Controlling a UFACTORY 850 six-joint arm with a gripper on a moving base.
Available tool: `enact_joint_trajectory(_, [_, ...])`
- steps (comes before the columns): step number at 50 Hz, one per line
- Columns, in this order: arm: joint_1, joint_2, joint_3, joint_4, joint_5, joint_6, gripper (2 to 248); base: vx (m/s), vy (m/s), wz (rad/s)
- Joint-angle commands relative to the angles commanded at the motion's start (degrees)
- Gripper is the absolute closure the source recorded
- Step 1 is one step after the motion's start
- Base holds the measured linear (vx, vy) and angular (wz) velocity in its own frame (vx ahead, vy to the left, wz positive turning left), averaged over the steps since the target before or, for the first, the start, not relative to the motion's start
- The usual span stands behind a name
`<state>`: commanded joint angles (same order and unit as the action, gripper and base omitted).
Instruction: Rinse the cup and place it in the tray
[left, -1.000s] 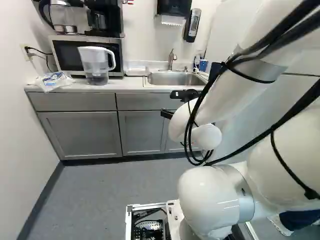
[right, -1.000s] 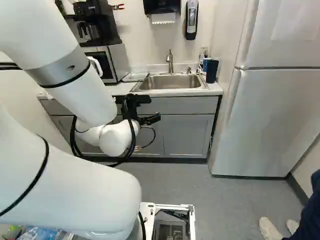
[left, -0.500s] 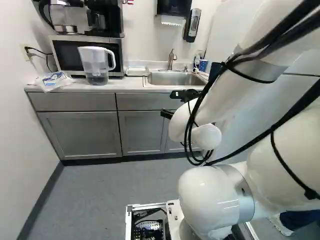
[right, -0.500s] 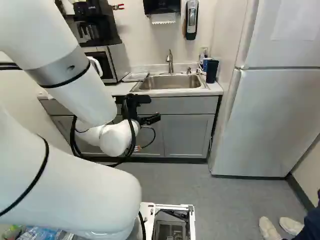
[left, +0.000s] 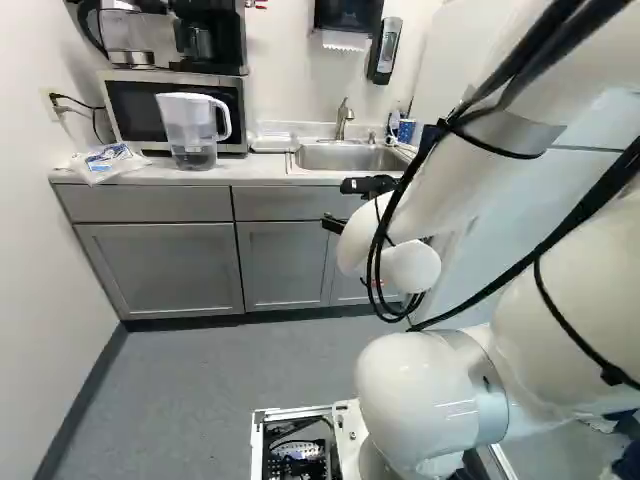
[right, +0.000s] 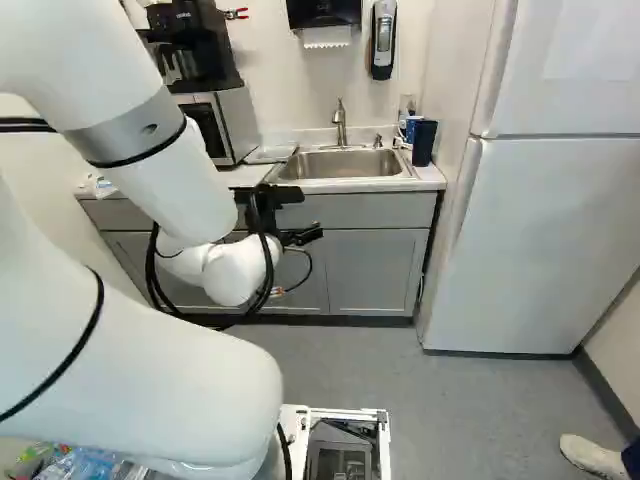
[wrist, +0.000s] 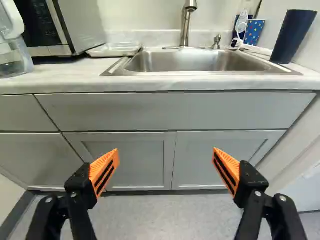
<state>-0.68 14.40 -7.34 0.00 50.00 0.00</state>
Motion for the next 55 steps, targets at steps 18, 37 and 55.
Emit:
enact_joint_trajectory(18, [-0.21,0.17,-2.46,0.00,0.00,0.00,3,0.000,0.000,0.000])
enact_joint_trajectory(37, [-0.18,0.13,-5.21,0.00,0.00,0.00,3,0.000,0.000,0.000])
enact_joint_trajectory(55, [-0.16,0.21,-7.66,0.00,0.00,0.00,3,0.000,0.000,0.000])
